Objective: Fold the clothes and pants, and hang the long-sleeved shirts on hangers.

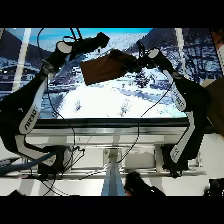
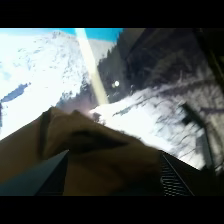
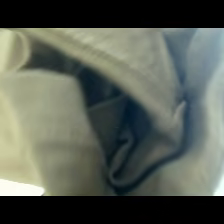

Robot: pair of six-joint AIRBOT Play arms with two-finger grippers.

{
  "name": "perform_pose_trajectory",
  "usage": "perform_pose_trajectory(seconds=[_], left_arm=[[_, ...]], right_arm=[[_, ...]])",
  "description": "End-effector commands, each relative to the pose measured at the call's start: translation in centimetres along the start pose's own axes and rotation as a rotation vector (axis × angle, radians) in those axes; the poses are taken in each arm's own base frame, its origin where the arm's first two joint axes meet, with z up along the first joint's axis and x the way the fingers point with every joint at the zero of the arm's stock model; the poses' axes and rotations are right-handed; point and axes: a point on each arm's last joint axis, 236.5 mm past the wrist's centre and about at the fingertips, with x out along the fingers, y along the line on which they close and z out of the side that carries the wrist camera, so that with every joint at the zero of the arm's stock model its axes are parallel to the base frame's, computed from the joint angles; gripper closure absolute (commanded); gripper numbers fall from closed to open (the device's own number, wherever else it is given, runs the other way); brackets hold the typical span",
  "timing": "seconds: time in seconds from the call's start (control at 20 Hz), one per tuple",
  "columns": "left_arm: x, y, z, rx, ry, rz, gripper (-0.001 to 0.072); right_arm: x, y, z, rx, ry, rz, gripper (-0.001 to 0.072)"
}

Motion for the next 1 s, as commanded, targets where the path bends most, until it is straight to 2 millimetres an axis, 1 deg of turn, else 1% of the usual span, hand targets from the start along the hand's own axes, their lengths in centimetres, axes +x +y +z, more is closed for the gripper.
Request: perform_pose_trajectory(seconds=[0.0,0.05,0.15,0.25,0.35,0.45,0.5,0.55,0.6,0.65,0.75,0.85,0.95], left_arm=[[-3.9,1.0,-1.2,0.206,0.156,-0.021,0.0085],[-5.3,0.9,-0.7,0.26,0.169,-0.015,0.0116],[-8.6,-0.1,1.0,0.377,0.162,0.006,0.0116],[-11.8,-2.2,3.4,0.459,0.105,0.027,0.0117],[-14.9,-5.0,5.6,0.507,0.03,0.02,0.0116],[-17.7,-7.5,7.2,0.545,-0.035,0.012,0.0116],[-18.9,-8.6,7.8,0.561,-0.062,0.008,0.0116],[-20.0,-9.5,8.2,0.574,-0.086,0.005,0.0116],[-20.8,-10.2,8.6,0.585,-0.104,0.002,0.0116],[-21.5,-10.8,8.8,0.594,-0.12,0.0,0.0115],[-22.3,-11.4,9.1,0.603,-0.137,-0.002,0.0116],[-22.5,-11.6,9.1,0.602,-0.14,-0.006,0.0115],[-22.5,-11.5,9.1,0.602,-0.139,-0.006,0.0115]], right_arm=[[-5.8,-1.4,4.3,-0.119,-0.128,-0.12,0.07],[-8.6,-1.4,5.6,-0.142,-0.174,-0.148,0.07],[-15.3,-1.1,8.0,-0.165,-0.28,-0.186,0.07],[-22.8,-0.4,9.9,-0.172,-0.405,-0.214,0.07],[-30.5,-0.4,10.6,-0.151,-0.525,-0.269,0.07],[-37.7,-1.2,10.2,-0.151,-0.625,-0.362,0.07],[-41.3,-2.2,9.6,-0.145,-0.67,-0.427,0.07],[-44.4,-3.3,8.8,-0.137,-0.699,-0.493,0.07],[-47.5,-4.9,7.6,-0.084,-0.722,-0.557,0.07],[-50.1,-6.7,6.2,0.015,-0.749,-0.6,0.07],[-55.4,-11.0,2.7,0.278,-0.824,-0.678,0.07],[-59.1,-14.7,-0.9,0.459,-0.855,-0.751,0.07],[-61.7,-18.1,-4.8,0.608,-0.848,-0.817,0.07]])
